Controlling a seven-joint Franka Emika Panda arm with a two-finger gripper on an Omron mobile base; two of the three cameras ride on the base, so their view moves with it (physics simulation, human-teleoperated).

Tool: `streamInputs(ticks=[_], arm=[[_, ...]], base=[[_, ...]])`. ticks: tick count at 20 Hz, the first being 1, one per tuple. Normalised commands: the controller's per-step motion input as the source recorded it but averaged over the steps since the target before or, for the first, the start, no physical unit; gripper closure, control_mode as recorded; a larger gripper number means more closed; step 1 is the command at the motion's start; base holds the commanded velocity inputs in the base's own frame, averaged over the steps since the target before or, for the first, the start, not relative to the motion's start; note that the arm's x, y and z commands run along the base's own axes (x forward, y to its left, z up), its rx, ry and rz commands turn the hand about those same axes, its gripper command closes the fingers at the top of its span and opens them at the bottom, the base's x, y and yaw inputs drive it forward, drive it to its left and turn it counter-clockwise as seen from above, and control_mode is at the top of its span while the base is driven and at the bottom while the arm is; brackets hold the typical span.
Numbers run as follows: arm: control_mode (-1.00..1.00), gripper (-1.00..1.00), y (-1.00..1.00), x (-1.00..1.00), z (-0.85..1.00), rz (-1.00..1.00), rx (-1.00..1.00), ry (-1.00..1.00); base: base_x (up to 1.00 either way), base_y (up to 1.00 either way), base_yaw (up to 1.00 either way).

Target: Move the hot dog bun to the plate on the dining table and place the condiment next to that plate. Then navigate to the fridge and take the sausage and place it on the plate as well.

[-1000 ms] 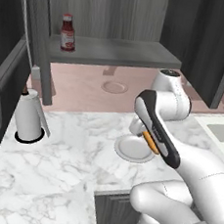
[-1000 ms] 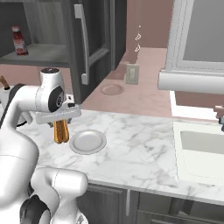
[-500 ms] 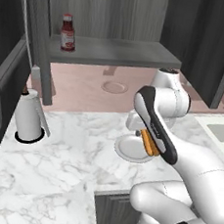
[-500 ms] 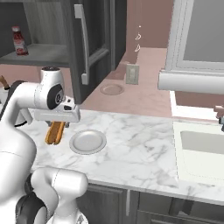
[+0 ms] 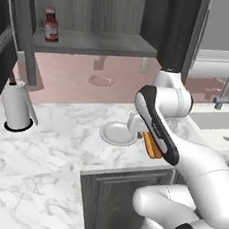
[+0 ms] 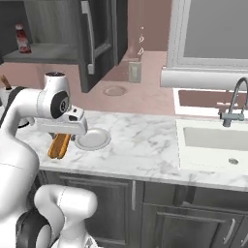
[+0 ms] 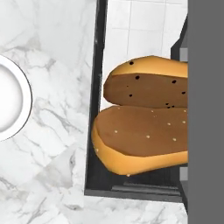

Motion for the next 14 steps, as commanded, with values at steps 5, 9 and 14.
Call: streamInputs(ticks=[5, 9, 14], arm=[[1.0, 1.0, 0.0, 0.0, 0.0, 0.0, 0.0, 0.0], [1.0, 1.0, 0.0, 0.0, 0.0, 0.0, 0.0, 0.0], [1.0, 1.0, 0.0, 0.0, 0.0, 0.0, 0.0, 0.0]], base=[[-0.07, -0.73, -0.09], [0.01, -0.99, -0.07], [0.02, -1.0, -0.3]])
